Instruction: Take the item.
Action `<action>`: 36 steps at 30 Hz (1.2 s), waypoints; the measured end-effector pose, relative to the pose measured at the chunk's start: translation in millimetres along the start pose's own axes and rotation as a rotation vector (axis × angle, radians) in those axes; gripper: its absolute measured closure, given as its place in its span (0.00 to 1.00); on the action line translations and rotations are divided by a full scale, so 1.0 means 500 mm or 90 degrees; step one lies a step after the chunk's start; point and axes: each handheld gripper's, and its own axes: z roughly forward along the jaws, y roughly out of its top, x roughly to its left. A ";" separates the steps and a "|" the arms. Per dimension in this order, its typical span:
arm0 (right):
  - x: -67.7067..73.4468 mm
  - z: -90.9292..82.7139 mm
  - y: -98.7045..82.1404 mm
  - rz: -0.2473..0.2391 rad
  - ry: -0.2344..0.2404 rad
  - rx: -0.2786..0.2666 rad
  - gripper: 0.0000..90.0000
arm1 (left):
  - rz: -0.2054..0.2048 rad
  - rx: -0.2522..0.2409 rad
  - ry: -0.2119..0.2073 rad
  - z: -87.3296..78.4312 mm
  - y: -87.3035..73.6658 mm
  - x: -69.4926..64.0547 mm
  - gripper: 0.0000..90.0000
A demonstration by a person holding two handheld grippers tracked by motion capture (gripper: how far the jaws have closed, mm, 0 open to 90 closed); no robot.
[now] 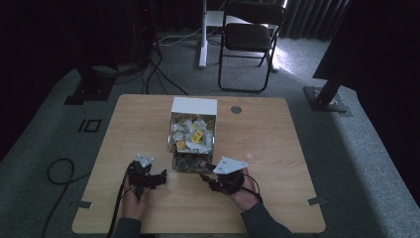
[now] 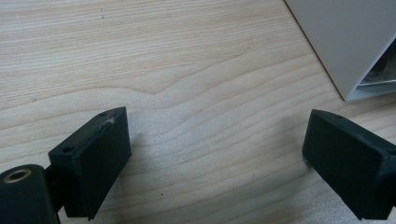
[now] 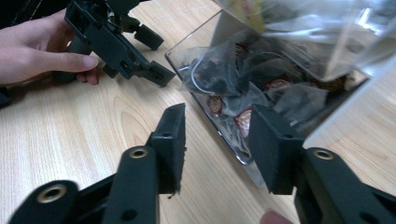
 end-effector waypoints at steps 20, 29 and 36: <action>0.017 0.077 0.006 -0.028 0.002 0.021 0.74 | 0.000 0.000 0.000 0.000 0.000 0.000 0.09; 0.018 0.087 0.009 -0.029 0.010 0.029 0.78 | 0.000 0.000 0.000 0.000 0.000 0.000 0.09; 0.026 0.080 0.008 -0.046 0.020 0.034 0.78 | 0.000 0.000 0.000 0.000 0.000 0.000 0.09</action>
